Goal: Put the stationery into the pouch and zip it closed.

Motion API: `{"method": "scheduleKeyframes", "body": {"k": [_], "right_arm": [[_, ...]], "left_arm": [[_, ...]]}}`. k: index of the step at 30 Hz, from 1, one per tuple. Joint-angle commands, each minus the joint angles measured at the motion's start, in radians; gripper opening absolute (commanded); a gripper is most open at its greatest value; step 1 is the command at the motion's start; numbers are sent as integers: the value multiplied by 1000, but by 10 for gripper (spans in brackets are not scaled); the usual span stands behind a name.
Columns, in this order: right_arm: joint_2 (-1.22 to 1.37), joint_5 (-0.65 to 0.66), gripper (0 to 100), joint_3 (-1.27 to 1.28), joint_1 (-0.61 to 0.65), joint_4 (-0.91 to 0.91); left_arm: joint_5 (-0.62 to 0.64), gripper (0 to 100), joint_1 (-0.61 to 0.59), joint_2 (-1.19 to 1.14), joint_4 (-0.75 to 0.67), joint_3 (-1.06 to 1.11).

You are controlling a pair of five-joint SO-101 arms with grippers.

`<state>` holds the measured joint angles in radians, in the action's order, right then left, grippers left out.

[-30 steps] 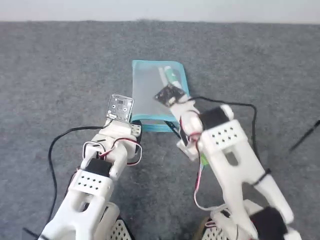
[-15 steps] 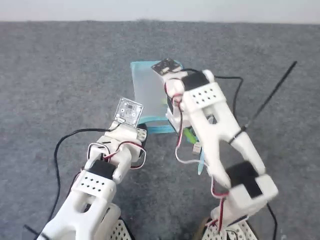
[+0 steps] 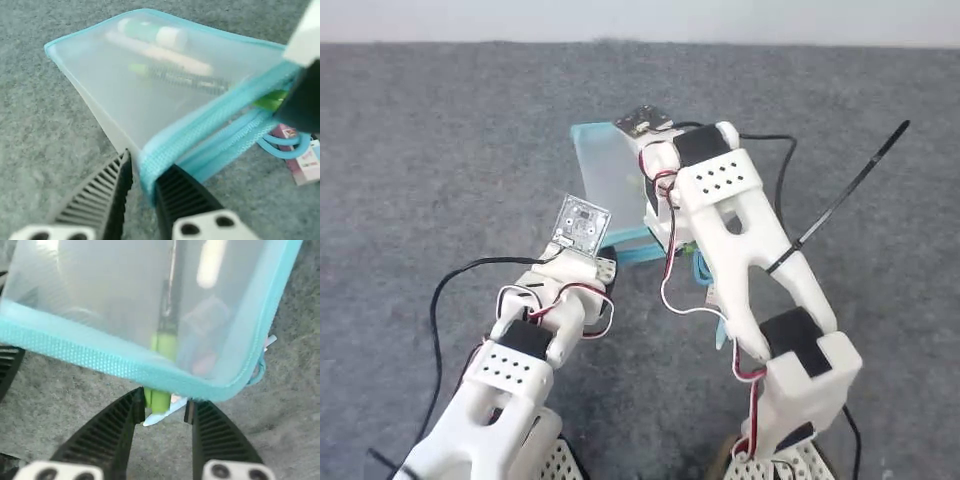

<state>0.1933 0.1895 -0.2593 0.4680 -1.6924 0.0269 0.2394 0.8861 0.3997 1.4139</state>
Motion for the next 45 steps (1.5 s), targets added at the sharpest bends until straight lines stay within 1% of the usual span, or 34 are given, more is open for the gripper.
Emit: {"method": "scheduleKeyframes", "body": {"k": [1,4,10,13,17,20,23,27,31,33,35,39,45], "right_arm": [[-160,37,138,-71,-7,-7],[-228,38,138,-69,-15,-28],[-314,72,136,-35,-18,-44],[-320,72,135,55,-79,-12],[-338,64,134,241,-214,81],[-363,63,134,407,-308,171],[-397,63,134,577,-357,271],[-438,61,134,775,-357,384],[-455,61,134,898,-329,475],[-463,40,134,939,-312,504],[-464,12,134,956,-302,521],[-453,-3,134,959,-291,542],[-453,-9,134,959,-288,545]], "left_arm": [[-15,13,32,9,-21,-12],[-15,13,23,9,-20,-12],[-9,13,-38,9,-23,-16],[-8,13,-72,11,-23,-18],[-8,13,-172,11,-23,-35],[-11,13,-241,11,-23,-44],[-12,13,-279,11,-23,-45],[-12,13,-288,11,-25,-45],[-14,13,-290,11,-25,-44],[-17,13,-296,11,-25,-44],[-20,13,-322,11,-25,-45],[-89,13,-348,11,-25,-54],[-94,13,-344,9,-23,-54]]}}
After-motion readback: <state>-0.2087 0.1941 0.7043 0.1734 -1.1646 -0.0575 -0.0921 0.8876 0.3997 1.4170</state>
